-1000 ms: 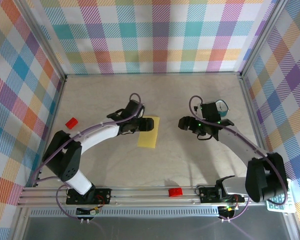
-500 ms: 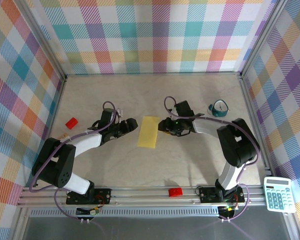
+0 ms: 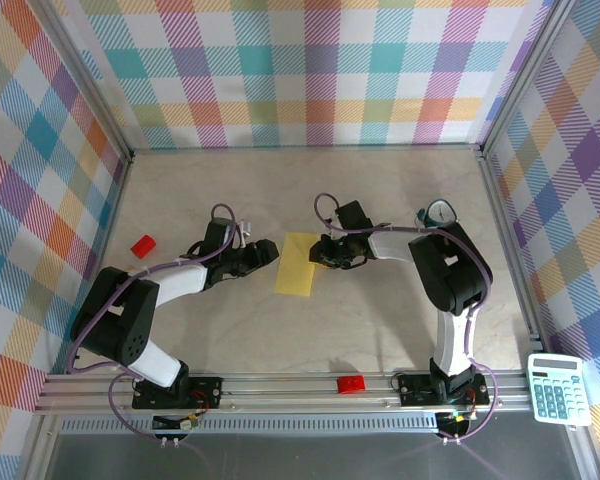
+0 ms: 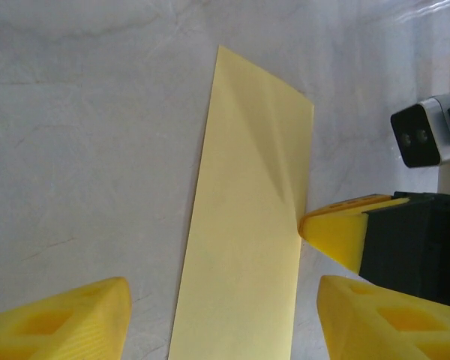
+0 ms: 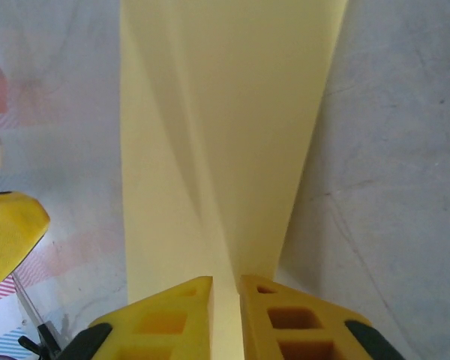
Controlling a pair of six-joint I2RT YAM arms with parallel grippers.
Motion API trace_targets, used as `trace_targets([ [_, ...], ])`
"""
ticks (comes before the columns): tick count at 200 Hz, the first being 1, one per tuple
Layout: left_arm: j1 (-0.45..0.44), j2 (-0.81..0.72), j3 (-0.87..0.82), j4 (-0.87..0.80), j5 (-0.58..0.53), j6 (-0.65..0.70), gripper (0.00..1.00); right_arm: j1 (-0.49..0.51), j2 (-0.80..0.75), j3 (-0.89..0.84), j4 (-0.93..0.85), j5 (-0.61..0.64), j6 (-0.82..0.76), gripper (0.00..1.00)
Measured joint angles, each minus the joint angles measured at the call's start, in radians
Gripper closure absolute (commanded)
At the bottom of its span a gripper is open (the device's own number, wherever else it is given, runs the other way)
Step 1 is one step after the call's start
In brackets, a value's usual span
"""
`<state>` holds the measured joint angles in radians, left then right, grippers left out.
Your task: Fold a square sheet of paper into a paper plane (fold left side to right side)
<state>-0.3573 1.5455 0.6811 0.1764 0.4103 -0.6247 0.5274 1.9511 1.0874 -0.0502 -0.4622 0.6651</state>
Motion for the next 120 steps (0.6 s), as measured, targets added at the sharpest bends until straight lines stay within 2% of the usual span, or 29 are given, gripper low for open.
trace_targets([
  [59,0.0,0.022,0.067,-0.134,0.003,0.074,0.41,0.0,0.016,0.032,-0.094,0.001,-0.103,0.9],
  [120,0.0,0.112,0.133,-0.236,0.074,0.121,0.46,0.0,0.024,0.056,-0.149,-0.005,-0.201,0.9],
])
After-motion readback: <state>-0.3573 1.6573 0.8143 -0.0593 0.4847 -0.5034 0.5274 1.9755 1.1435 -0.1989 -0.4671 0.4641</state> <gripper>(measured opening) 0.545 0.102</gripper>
